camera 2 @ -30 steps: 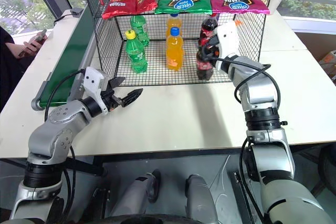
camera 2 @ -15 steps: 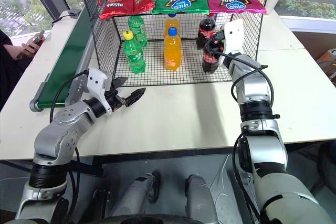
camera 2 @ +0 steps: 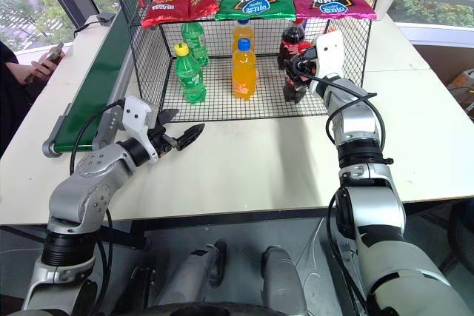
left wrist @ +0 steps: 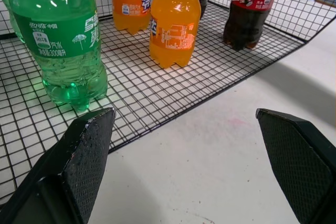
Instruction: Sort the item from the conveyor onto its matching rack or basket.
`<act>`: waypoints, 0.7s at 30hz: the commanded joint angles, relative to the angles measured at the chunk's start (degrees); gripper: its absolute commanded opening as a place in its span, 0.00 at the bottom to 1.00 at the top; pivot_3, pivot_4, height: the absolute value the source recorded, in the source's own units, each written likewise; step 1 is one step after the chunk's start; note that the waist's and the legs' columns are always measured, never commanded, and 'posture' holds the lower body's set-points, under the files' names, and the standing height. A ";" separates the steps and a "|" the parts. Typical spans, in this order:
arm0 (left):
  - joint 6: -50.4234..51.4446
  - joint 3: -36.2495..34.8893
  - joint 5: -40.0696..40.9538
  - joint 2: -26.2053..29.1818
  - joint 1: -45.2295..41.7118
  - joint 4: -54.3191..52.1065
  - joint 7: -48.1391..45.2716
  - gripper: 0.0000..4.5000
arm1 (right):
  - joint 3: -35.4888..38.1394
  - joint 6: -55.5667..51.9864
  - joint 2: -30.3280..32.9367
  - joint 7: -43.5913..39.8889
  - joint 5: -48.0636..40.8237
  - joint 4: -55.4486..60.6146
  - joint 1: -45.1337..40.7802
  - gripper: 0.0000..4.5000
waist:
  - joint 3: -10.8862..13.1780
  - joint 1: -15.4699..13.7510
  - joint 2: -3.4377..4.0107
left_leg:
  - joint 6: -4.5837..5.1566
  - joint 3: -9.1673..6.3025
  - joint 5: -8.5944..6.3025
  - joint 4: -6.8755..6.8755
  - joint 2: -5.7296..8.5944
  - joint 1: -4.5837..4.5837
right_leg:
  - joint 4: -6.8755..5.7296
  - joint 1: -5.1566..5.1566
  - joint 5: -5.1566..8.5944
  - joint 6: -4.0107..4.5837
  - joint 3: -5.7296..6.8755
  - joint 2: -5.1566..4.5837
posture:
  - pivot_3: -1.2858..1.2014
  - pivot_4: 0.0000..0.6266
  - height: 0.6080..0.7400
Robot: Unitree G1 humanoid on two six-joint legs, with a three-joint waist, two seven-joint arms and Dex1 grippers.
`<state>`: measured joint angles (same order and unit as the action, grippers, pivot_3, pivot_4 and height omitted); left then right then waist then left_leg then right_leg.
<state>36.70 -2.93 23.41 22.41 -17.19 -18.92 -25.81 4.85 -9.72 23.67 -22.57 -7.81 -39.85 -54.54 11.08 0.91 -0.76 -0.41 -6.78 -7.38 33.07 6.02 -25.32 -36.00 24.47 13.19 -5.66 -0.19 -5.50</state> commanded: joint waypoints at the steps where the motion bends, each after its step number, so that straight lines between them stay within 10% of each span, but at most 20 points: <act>1: -1.36 -0.03 -0.19 -0.12 0.22 -1.78 0.10 1.00 | 0.18 -1.53 2.18 -1.32 0.62 4.36 -0.72 0.99 | 0.00 -0.02 0.00 | 0.00 0.00 0.00 0.00 0.00 0.00 | 0.00 0.00 0.00 0.00 0.00 0.00 | 0.52 0.24 0.98; 21: -5.22 3.06 -1.40 -4.21 -2.69 6.01 -1.64 1.00 | -6.12 -25.20 12.68 -25.85 -9.64 46.53 28.12 0.99 | -0.01 -0.30 0.00 | -0.02 0.04 -0.03 0.10 -0.05 -0.01 | -0.04 -0.02 0.05 0.02 -0.05 -0.07 | 0.52 0.24 0.98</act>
<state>32.95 -0.54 22.56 18.68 -19.03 -12.97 -27.50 -1.55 -33.45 36.91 -47.23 -14.52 1.55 -26.72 11.06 0.61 -0.77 -0.49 -6.74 -7.45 33.18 5.97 -25.34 -36.02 24.44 13.24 -5.63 -0.24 -5.58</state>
